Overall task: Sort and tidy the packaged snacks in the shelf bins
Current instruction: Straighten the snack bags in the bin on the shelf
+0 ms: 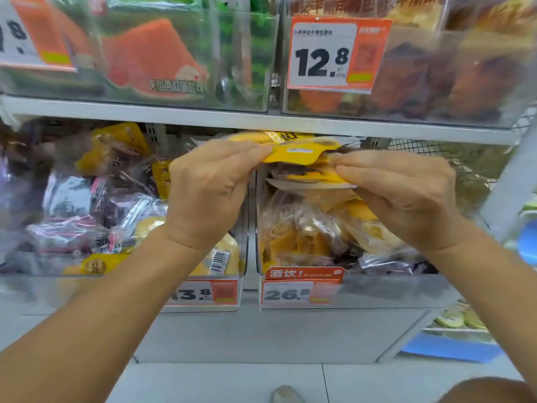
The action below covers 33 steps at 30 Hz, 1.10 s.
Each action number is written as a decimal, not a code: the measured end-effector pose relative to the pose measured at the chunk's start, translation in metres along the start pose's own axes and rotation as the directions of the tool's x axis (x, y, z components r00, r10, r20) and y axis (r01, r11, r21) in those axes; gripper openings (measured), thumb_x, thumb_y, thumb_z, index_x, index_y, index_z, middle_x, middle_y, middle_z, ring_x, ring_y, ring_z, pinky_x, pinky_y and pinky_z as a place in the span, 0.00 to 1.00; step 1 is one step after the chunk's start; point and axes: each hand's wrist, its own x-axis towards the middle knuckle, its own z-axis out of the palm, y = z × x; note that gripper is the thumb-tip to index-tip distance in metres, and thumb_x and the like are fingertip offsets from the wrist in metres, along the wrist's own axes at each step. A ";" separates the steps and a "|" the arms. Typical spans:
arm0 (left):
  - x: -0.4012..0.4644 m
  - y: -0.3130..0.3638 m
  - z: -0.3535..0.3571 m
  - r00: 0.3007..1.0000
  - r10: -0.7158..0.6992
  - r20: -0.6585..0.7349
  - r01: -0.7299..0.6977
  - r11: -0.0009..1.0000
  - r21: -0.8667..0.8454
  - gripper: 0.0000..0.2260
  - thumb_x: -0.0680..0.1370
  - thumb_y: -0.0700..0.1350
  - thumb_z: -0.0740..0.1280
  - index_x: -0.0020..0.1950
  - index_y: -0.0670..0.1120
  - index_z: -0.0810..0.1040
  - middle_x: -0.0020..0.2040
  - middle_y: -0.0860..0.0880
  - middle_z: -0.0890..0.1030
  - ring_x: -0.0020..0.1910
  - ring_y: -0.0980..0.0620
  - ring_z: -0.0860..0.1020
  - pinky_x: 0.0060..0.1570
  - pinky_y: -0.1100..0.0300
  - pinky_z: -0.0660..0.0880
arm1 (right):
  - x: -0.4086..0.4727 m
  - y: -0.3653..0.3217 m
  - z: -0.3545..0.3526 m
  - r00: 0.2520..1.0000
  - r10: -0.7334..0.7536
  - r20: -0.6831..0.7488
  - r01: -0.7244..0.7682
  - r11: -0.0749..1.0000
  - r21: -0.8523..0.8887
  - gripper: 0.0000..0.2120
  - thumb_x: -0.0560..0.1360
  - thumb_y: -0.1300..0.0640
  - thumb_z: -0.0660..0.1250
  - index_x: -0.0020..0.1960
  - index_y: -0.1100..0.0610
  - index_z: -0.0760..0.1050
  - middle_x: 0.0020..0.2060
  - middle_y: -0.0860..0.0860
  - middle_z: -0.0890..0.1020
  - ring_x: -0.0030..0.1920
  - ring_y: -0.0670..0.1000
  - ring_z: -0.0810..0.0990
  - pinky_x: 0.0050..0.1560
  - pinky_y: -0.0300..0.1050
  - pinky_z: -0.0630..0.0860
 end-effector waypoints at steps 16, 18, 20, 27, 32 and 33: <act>-0.004 0.000 0.005 0.783 -0.300 0.545 0.419 0.902 -0.106 0.14 0.73 0.58 0.74 0.57 0.58 0.82 0.51 0.64 0.81 0.48 0.65 0.79 0.47 0.77 0.71 | -0.007 -0.017 -0.027 0.603 0.404 0.688 -0.510 0.858 -0.057 0.35 0.62 0.21 0.66 0.57 0.45 0.78 0.53 0.39 0.80 0.54 0.43 0.78 0.55 0.47 0.77; -0.005 0.002 0.007 0.786 -0.300 0.541 0.416 0.904 -0.103 0.16 0.72 0.61 0.73 0.56 0.56 0.83 0.49 0.63 0.82 0.46 0.67 0.79 0.45 0.77 0.71 | -0.002 -0.029 -0.021 0.636 0.492 0.595 -0.539 0.834 -0.114 0.37 0.59 0.19 0.64 0.54 0.45 0.73 0.50 0.40 0.76 0.50 0.45 0.75 0.51 0.48 0.76; -0.005 0.006 0.009 0.780 -0.298 0.550 0.418 0.902 -0.104 0.16 0.71 0.60 0.73 0.56 0.56 0.83 0.49 0.61 0.83 0.46 0.66 0.80 0.45 0.76 0.72 | 0.002 -0.040 -0.010 0.684 0.519 0.512 -0.519 0.840 -0.157 0.39 0.62 0.20 0.62 0.60 0.48 0.70 0.54 0.45 0.71 0.54 0.49 0.71 0.55 0.46 0.72; -0.002 0.016 0.017 0.782 -0.280 0.557 0.470 0.852 -0.232 0.09 0.78 0.42 0.72 0.56 0.52 0.83 0.51 0.58 0.84 0.51 0.65 0.81 0.48 0.74 0.73 | -0.008 -0.043 0.027 0.574 0.525 0.628 -0.489 0.835 -0.251 0.42 0.73 0.24 0.47 0.78 0.48 0.58 0.76 0.49 0.62 0.78 0.57 0.55 0.75 0.62 0.58; -0.003 0.013 0.014 0.796 -0.377 0.474 0.524 0.821 -0.227 0.14 0.76 0.42 0.74 0.60 0.51 0.80 0.57 0.56 0.80 0.48 0.61 0.80 0.41 0.70 0.76 | -0.006 -0.030 0.024 0.573 0.499 0.650 -0.474 0.849 -0.235 0.49 0.66 0.20 0.56 0.79 0.47 0.57 0.76 0.47 0.61 0.77 0.53 0.57 0.76 0.61 0.59; -0.003 0.010 0.014 0.797 -0.395 0.458 0.519 0.835 -0.183 0.18 0.74 0.44 0.76 0.62 0.51 0.78 0.59 0.56 0.78 0.49 0.61 0.79 0.42 0.70 0.75 | -0.006 -0.030 0.024 0.578 0.496 0.649 -0.466 0.853 -0.236 0.50 0.65 0.19 0.57 0.78 0.47 0.58 0.76 0.47 0.62 0.77 0.53 0.57 0.76 0.61 0.59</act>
